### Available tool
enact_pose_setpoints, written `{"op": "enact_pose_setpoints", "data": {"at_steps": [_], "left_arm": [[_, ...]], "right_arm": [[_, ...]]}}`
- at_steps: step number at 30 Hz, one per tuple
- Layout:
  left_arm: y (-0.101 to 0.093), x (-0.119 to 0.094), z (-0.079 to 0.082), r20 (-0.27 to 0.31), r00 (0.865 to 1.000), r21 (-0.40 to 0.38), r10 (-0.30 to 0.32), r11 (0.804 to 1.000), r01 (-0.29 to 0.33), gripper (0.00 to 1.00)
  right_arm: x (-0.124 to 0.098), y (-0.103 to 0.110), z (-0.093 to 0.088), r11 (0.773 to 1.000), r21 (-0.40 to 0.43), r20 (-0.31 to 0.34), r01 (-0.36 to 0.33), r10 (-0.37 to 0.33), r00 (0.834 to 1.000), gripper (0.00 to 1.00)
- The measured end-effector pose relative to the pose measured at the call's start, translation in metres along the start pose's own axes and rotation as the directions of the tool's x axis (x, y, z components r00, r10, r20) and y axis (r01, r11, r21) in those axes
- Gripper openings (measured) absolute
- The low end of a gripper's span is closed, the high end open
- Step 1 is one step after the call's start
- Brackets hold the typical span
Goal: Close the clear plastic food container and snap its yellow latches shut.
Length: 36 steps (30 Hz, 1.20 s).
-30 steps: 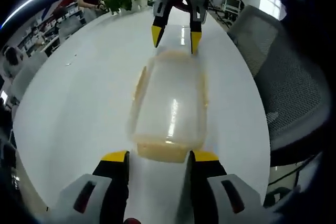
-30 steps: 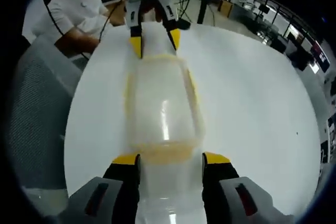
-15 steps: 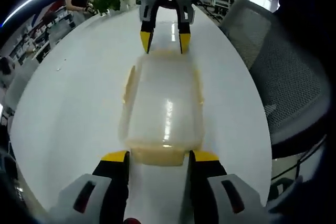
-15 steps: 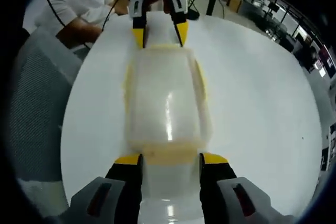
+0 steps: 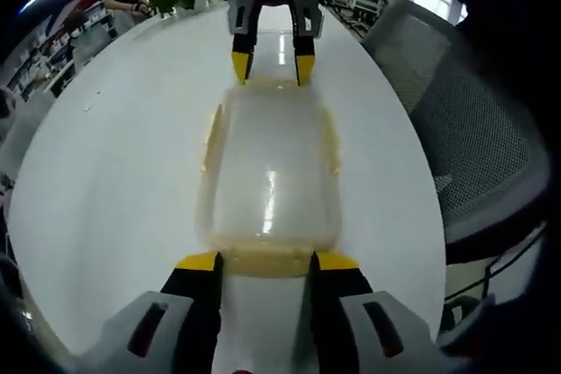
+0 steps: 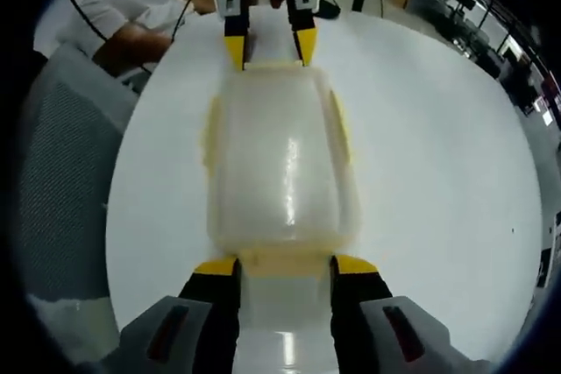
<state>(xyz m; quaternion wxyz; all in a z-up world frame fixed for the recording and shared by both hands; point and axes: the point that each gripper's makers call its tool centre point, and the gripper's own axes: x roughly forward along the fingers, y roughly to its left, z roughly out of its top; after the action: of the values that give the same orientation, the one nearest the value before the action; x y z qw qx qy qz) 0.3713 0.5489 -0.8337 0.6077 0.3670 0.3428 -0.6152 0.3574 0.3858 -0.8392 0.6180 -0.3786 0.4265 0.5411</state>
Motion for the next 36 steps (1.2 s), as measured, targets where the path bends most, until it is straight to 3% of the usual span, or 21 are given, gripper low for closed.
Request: {"op": "enact_pose_setpoints", "data": {"at_steps": [4, 11, 14, 17, 19, 24, 30, 36], "left_arm": [[0.0, 0.002, 0.001, -0.024, 1.0, 0.011, -0.017, 1.0, 0.017, 0.39], [0.0, 0.005, 0.004, -0.126, 0.992, 0.036, -0.026, 0.999, 0.03, 0.4], [0.001, 0.004, 0.003, -0.131, 0.991, 0.037, -0.027, 0.999, 0.032, 0.4], [0.001, 0.003, 0.002, -0.112, 0.993, 0.036, -0.027, 0.999, 0.031, 0.4], [0.0, 0.003, 0.003, -0.105, 0.994, 0.035, -0.024, 0.999, 0.028, 0.4], [0.0, 0.003, 0.003, -0.114, 0.993, 0.038, -0.021, 0.999, 0.025, 0.39], [-0.001, 0.001, 0.0, -0.058, 0.998, 0.004, -0.017, 1.0, 0.018, 0.38], [-0.01, -0.004, 0.0, -0.1, 0.995, -0.014, -0.018, 1.0, 0.017, 0.38]], "right_arm": [[0.002, 0.0, 0.001, 1.0, 0.001, -0.049, 0.002, -0.002, 0.999, 0.4], [0.001, 0.0, 0.0, 1.0, -0.028, -0.061, -0.007, 0.005, 0.998, 0.4], [0.002, 0.0, 0.002, 0.998, -0.058, -0.079, -0.016, 0.011, 0.997, 0.41], [0.002, -0.001, 0.0, 0.996, -0.081, -0.152, -0.024, 0.012, 0.988, 0.41], [0.003, -0.001, 0.0, 0.997, -0.071, -0.162, -0.02, 0.009, 0.987, 0.41], [0.002, -0.002, -0.001, 0.998, -0.056, -0.141, -0.016, 0.008, 0.99, 0.4], [0.001, -0.003, 0.0, 0.999, -0.044, -0.078, -0.021, 0.017, 0.997, 0.39], [-0.003, 0.005, 0.007, 0.998, -0.066, -0.057, -0.017, 0.013, 0.998, 0.39]]}}
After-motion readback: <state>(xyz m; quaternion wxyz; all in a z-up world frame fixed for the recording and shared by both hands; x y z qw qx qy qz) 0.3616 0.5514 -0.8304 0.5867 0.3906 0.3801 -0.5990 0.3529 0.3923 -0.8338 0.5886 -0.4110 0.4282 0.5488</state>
